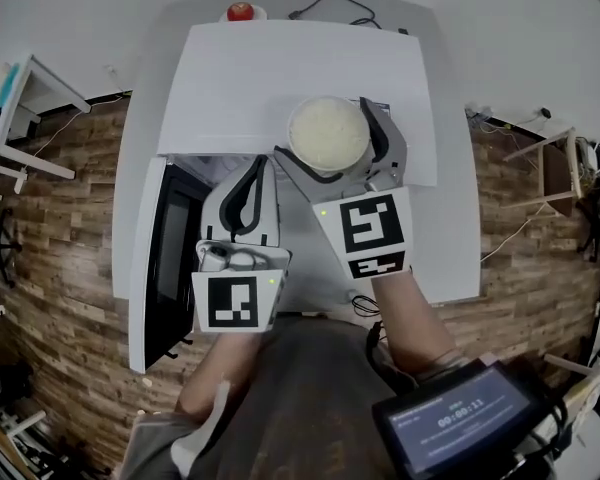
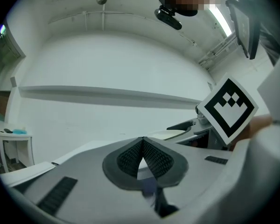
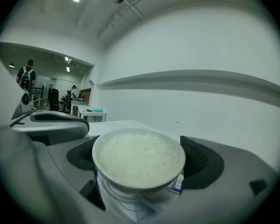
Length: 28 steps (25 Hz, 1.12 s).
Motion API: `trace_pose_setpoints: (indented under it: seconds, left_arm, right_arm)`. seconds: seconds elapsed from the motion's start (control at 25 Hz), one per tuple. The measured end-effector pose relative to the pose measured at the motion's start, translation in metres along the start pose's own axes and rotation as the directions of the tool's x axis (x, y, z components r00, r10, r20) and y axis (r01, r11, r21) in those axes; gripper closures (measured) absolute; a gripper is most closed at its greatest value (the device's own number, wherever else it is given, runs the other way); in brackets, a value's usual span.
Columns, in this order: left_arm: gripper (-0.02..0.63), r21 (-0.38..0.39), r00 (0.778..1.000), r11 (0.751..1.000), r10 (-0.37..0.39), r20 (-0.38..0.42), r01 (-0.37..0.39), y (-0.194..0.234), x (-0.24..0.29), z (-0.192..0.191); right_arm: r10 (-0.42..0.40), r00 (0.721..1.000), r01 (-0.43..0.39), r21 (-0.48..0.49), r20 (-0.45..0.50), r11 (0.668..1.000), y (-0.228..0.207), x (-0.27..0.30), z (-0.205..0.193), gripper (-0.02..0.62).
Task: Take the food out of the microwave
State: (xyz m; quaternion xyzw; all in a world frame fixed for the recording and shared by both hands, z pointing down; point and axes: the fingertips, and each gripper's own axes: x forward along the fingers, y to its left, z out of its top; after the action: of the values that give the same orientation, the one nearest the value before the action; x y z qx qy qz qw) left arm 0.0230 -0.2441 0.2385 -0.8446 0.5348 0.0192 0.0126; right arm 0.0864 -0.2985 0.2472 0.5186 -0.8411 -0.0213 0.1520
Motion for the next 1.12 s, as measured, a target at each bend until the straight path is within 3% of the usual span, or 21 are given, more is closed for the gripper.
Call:
trace_pose_setpoints:
  seconds: [0.24,0.56,0.96,1.12]
  left_arm:
    - [0.598,-0.022,1.000,0.999,-0.027,-0.008,0.027,0.014,0.022,-0.005]
    - [0.598,-0.039,0.998,0.998,-0.056,0.009,0.057,0.020,0.041,-0.003]
    - [0.598,-0.037,0.999,0.998,-0.048,-0.005,0.048,0.023,0.037,-0.010]
    - [0.598,-0.020,0.999,0.999,-0.046,0.006,0.046,0.023,0.035,-0.008]
  right_arm:
    - [-0.009,0.989,0.010,0.008,-0.146,1.000,-0.002,0.013,-0.010,0.060]
    - [-0.081,0.975,0.090,0.033,-0.207,0.995,-0.012,0.023,-0.014,0.058]
    - [-0.050,0.992,0.053,0.024,-0.114,0.998,-0.007,0.016,-0.005,0.055]
    - [-0.077,0.997,0.078,0.031,-0.028,0.996,-0.015,0.000,0.009,0.055]
